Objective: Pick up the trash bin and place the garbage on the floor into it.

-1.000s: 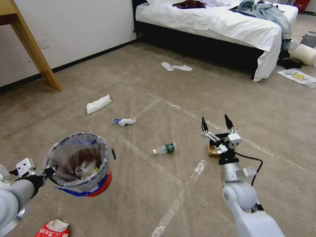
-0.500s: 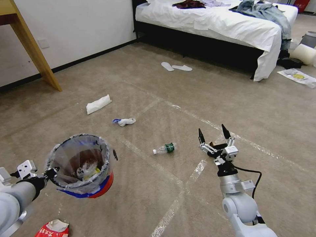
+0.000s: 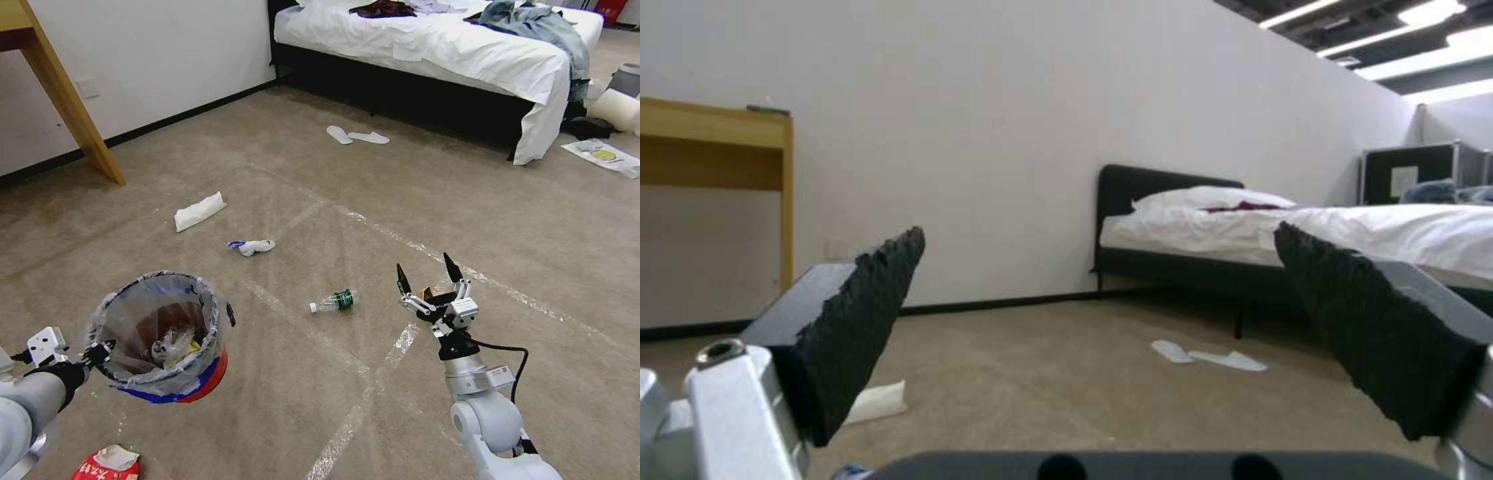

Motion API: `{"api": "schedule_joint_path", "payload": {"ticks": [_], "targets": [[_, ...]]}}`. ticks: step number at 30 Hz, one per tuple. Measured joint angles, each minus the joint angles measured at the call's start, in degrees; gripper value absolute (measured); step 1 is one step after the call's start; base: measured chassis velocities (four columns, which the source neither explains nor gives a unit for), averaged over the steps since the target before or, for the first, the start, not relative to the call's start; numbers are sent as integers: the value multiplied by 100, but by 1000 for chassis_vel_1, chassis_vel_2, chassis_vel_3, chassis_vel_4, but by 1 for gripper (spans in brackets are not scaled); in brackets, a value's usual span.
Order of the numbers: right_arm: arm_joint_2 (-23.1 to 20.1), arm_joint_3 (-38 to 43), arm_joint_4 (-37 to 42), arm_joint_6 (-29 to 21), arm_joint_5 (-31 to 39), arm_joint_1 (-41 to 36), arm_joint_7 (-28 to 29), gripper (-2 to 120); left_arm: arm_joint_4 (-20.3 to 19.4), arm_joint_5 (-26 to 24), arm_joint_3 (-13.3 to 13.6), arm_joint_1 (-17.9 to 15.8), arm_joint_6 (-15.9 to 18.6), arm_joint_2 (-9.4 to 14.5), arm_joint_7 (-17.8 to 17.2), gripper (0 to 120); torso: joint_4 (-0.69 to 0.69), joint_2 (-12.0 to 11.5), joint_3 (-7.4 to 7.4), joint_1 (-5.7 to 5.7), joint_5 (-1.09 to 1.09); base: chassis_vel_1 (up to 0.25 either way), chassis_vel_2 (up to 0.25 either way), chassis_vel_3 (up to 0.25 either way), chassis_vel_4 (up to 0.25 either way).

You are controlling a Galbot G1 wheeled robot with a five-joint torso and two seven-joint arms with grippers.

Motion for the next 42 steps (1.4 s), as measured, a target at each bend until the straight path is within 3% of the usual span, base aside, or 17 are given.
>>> {"api": "schedule_joint_path", "payload": {"ticks": [42], "targets": [[83,-89,-223,34,-107,109,-195,100,109,114,213,-119,-35,27,14,1,0,0,0,0,0,-42,41,42,-42]]}}
